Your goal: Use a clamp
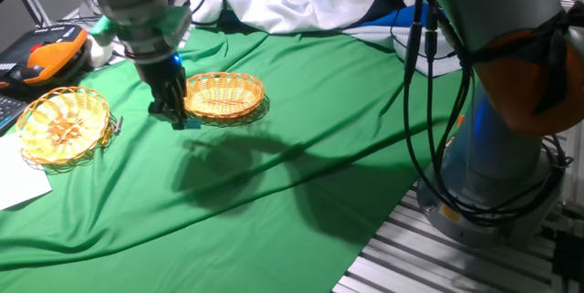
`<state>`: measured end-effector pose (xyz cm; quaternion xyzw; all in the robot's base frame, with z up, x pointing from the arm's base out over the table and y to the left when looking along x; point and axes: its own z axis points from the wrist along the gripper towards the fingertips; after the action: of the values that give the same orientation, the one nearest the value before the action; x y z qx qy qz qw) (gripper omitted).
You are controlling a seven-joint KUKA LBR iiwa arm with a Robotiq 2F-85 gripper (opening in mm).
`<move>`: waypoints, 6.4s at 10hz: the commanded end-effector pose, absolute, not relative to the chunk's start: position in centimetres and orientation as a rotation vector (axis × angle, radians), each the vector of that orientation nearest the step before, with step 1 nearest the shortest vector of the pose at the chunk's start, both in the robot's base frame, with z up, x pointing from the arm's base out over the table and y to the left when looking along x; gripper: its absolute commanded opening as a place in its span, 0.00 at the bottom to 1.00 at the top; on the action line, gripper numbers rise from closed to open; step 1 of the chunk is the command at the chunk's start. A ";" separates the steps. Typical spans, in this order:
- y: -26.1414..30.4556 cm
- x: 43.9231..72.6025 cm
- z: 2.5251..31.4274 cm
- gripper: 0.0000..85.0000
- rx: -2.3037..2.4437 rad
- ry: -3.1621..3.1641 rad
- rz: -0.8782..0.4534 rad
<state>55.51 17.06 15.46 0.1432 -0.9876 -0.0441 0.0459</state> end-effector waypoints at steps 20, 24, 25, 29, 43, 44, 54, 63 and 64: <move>17.1 55.5 15.6 0.00 -0.562 -3.013 -0.274; 17.1 55.5 15.6 0.00 -0.671 -3.016 -0.274; 17.1 55.5 15.6 0.00 -0.677 -3.020 -0.273; 17.1 55.5 15.6 0.00 -0.531 -3.139 -0.265; 17.1 55.5 15.6 0.00 -0.072 -3.372 -0.099; 17.1 55.5 15.6 0.00 0.039 -3.375 -0.048; 16.3 56.7 14.9 0.00 0.752 -3.357 0.081; 16.2 57.3 14.7 0.00 0.737 -3.313 0.071; 16.2 57.3 14.7 0.00 0.726 -3.300 0.067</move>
<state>57.26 16.20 14.71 0.2131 -0.9695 0.0197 -0.1195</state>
